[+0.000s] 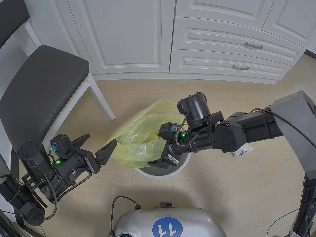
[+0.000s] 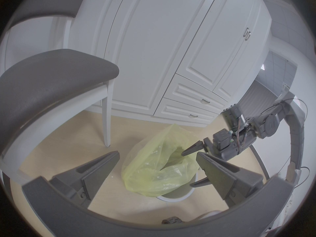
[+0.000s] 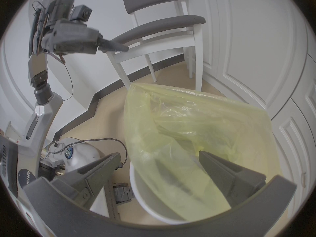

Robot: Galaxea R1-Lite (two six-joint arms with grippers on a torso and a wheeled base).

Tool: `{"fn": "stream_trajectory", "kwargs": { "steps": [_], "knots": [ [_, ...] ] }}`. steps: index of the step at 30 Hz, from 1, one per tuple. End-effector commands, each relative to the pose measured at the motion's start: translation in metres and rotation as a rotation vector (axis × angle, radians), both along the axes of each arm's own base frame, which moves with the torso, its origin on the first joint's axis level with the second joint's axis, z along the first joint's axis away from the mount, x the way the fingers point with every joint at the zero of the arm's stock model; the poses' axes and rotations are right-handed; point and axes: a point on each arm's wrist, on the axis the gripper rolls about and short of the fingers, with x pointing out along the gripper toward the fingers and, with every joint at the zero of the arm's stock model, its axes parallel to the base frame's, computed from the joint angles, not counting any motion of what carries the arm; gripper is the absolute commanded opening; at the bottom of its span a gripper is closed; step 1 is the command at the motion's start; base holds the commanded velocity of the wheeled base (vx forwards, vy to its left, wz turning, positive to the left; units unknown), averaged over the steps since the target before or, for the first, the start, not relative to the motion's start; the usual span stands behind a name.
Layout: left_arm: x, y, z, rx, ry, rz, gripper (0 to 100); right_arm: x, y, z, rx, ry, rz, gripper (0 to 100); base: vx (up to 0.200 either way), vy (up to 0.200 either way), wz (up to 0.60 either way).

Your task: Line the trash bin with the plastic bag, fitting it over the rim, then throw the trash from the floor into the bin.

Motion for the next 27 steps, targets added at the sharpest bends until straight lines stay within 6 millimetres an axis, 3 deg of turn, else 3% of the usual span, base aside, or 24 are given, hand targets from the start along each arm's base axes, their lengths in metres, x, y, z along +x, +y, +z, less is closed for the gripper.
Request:
{"fn": "stream_trajectory", "kwargs": {
  "steps": [1, 7, 8, 12, 16, 23, 27],
  "knots": [
    [-0.004, 0.004, 0.011, -0.017, -0.044, 0.007, 100, 0.016, 0.013, -0.026, -0.028, 0.025, 0.008, 100, 0.0, 0.0, 0.0],
    [-0.002, 0.005, 0.011, -0.017, -0.049, 0.015, 100, 0.019, 0.016, -0.037, -0.047, 0.051, 0.007, 100, 0.0, 0.0, 0.0],
    [-0.001, 0.006, 0.011, -0.017, -0.049, 0.016, 100, 0.019, 0.016, -0.038, -0.048, 0.053, 0.006, 0, 0.0, 0.0, 0.0],
    [0.002, 0.01, 0.011, -0.017, -0.047, 0.007, 100, 0.02, 0.017, -0.038, -0.044, 0.058, 0.002, 0, 0.0, 0.0, 0.0],
    [0.005, 0.017, 0.012, -0.018, -0.052, 0.006, 100, 0.011, 0.015, -0.02, -0.031, 0.042, 0.009, 0, 0.0, 0.0, 0.0],
    [0.006, 0.019, 0.012, -0.019, -0.055, 0.018, 100, -0.025, 0.018, 0.002, -0.073, 0.044, 0.032, 0, 0.0, 0.0, 0.0],
    [0.008, 0.023, 0.013, -0.02, -0.059, 0.035, 100, -0.046, 0.017, 0.004, -0.106, 0.088, 0.052, 0, 0.0, 0.0, 0.0]
  ]
}}
